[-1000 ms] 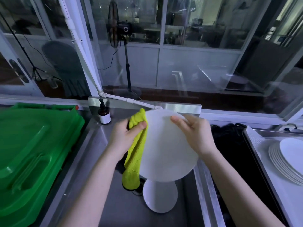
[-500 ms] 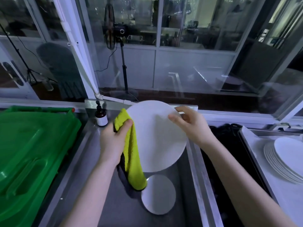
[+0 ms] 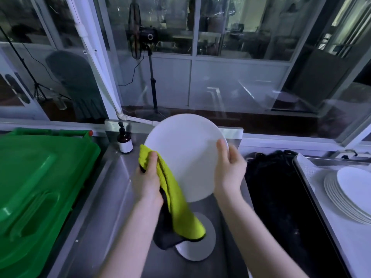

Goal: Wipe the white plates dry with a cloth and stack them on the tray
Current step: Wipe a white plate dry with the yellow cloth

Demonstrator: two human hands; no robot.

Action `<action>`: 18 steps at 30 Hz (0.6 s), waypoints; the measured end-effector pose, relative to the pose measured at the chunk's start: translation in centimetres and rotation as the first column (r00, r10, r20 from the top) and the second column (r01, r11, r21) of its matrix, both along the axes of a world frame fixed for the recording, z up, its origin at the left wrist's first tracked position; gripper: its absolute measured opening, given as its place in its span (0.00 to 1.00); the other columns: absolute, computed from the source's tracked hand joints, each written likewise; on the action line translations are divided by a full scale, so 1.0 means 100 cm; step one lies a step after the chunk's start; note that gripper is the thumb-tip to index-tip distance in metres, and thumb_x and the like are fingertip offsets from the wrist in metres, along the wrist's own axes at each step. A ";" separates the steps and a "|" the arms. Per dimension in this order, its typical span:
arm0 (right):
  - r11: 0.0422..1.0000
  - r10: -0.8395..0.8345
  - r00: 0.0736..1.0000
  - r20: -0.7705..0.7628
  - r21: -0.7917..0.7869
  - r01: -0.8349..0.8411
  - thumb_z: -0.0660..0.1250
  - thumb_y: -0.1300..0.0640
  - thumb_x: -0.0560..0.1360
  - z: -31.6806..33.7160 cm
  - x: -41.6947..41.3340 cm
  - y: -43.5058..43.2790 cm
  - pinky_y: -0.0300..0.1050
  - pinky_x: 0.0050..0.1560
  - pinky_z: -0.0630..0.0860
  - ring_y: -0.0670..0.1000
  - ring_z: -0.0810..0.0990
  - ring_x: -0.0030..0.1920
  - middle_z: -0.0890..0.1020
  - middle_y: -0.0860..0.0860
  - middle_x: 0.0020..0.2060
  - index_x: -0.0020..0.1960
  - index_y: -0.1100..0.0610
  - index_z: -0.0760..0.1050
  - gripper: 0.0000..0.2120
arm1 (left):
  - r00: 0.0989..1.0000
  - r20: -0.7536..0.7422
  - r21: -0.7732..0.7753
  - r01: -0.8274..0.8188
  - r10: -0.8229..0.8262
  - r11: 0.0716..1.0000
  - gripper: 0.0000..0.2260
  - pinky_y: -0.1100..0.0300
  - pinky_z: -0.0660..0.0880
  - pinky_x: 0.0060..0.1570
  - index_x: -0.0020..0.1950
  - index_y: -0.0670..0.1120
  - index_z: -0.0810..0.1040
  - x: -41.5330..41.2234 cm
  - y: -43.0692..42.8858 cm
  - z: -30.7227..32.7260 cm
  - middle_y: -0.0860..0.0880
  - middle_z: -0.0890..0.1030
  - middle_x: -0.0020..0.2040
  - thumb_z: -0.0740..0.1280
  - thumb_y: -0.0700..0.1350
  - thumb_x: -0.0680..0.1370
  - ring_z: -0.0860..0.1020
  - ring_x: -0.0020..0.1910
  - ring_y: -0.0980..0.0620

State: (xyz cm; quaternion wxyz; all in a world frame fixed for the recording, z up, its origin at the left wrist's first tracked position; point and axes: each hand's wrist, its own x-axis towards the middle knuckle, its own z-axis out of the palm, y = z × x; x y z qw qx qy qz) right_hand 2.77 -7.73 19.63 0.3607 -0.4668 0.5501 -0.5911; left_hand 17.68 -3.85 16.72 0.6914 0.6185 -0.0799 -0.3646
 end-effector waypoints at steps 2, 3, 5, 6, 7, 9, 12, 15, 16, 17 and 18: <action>0.995 -0.033 0.997 0.073 0.092 0.027 0.62 0.47 0.81 -0.018 0.006 0.009 0.45 0.37 0.64 0.46 0.65 0.32 0.67 0.43 0.26 0.33 0.54 0.63 0.21 | 0.998 0.025 0.058 -0.052 0.050 0.997 0.12 0.56 0.78 0.45 0.49 0.48 0.82 -0.003 0.000 -0.004 0.51 0.84 0.43 0.72 0.56 0.75 0.82 0.45 0.49; 0.995 0.011 0.999 0.038 0.097 -0.015 0.62 0.46 0.81 -0.023 0.002 0.010 0.45 0.37 0.65 0.45 0.66 0.32 0.68 0.43 0.27 0.33 0.53 0.64 0.20 | 0.999 0.036 0.055 -0.035 0.033 0.998 0.12 0.55 0.79 0.46 0.47 0.48 0.82 0.000 0.001 -0.005 0.51 0.84 0.43 0.72 0.56 0.74 0.82 0.45 0.49; 0.986 0.165 0.984 -0.063 0.046 -0.163 0.65 0.47 0.80 -0.017 -0.015 0.003 0.43 0.36 0.69 0.42 0.70 0.32 0.73 0.44 0.29 0.36 0.52 0.68 0.16 | 0.996 0.090 0.018 0.018 -0.019 1.000 0.10 0.55 0.79 0.44 0.43 0.47 0.82 0.009 0.005 -0.003 0.50 0.85 0.42 0.72 0.54 0.75 0.82 0.43 0.49; 0.966 0.260 0.960 -0.105 0.012 -0.260 0.67 0.48 0.79 -0.007 -0.025 -0.003 0.39 0.37 0.71 0.40 0.74 0.33 0.78 0.44 0.31 0.40 0.51 0.73 0.11 | 0.988 0.145 -0.010 0.050 -0.048 0.999 0.09 0.57 0.78 0.42 0.41 0.47 0.81 0.013 0.006 -0.002 0.51 0.84 0.40 0.73 0.52 0.75 0.81 0.42 0.50; 0.934 0.353 0.924 -0.148 -0.005 -0.358 0.70 0.49 0.78 0.006 -0.034 -0.011 0.34 0.38 0.72 0.39 0.77 0.35 0.82 0.43 0.34 0.45 0.49 0.77 0.06 | 0.972 0.217 -0.043 0.104 -0.092 0.994 0.09 0.58 0.76 0.41 0.40 0.47 0.81 0.017 0.007 0.001 0.52 0.84 0.38 0.73 0.51 0.75 0.80 0.41 0.51; 0.852 0.501 0.788 -0.357 0.045 -0.521 0.70 0.47 0.77 0.029 -0.044 -0.026 0.31 0.38 0.70 0.39 0.77 0.35 0.82 0.43 0.34 0.47 0.50 0.79 0.07 | 0.887 0.403 -0.046 0.267 -0.227 0.963 0.10 0.57 0.74 0.41 0.42 0.46 0.82 0.020 0.008 0.008 0.50 0.85 0.37 0.75 0.52 0.72 0.79 0.38 0.53; 0.752 0.530 0.439 -0.725 0.164 -0.638 0.68 0.43 0.77 0.043 -0.038 -0.031 0.45 0.36 0.65 0.46 0.67 0.33 0.71 0.52 0.29 0.36 0.56 0.71 0.19 | 0.667 0.631 0.043 0.479 -0.395 0.877 0.16 0.58 0.71 0.36 0.41 0.43 0.81 0.016 0.005 0.018 0.45 0.83 0.36 0.73 0.56 0.68 0.75 0.34 0.54; 0.772 0.466 0.473 -0.748 0.083 -0.630 0.68 0.47 0.78 0.039 -0.036 -0.027 0.46 0.34 0.60 0.48 0.63 0.32 0.65 0.51 0.28 0.32 0.56 0.62 0.24 | 0.635 0.636 0.035 0.544 -0.438 0.838 0.11 0.62 0.74 0.38 0.42 0.49 0.82 0.016 0.004 0.021 0.53 0.85 0.38 0.72 0.56 0.69 0.79 0.37 0.58; 0.804 0.446 0.544 -0.711 0.051 -0.593 0.68 0.47 0.78 0.036 -0.039 -0.027 0.47 0.34 0.61 0.48 0.63 0.32 0.65 0.52 0.28 0.32 0.59 0.63 0.25 | 0.678 0.611 0.009 0.509 -0.408 0.861 0.09 0.64 0.74 0.39 0.42 0.50 0.82 0.016 0.004 0.018 0.55 0.85 0.38 0.73 0.55 0.70 0.79 0.37 0.59; 0.846 0.432 0.659 -0.616 0.023 -0.533 0.68 0.46 0.78 0.032 -0.040 -0.026 0.47 0.34 0.61 0.50 0.64 0.32 0.66 0.53 0.29 0.33 0.62 0.64 0.25 | 0.760 0.542 -0.021 0.439 -0.359 0.898 0.08 0.64 0.74 0.40 0.42 0.50 0.82 0.015 0.004 0.015 0.56 0.84 0.37 0.73 0.53 0.72 0.80 0.38 0.58; 0.896 0.397 0.797 -0.455 0.003 -0.445 0.68 0.46 0.78 0.027 -0.037 -0.024 0.47 0.35 0.62 0.50 0.65 0.32 0.66 0.53 0.29 0.34 0.64 0.65 0.26 | 0.860 0.416 -0.058 0.350 -0.296 0.935 0.07 0.61 0.76 0.43 0.44 0.49 0.82 0.012 0.003 0.009 0.55 0.85 0.38 0.73 0.52 0.74 0.81 0.41 0.55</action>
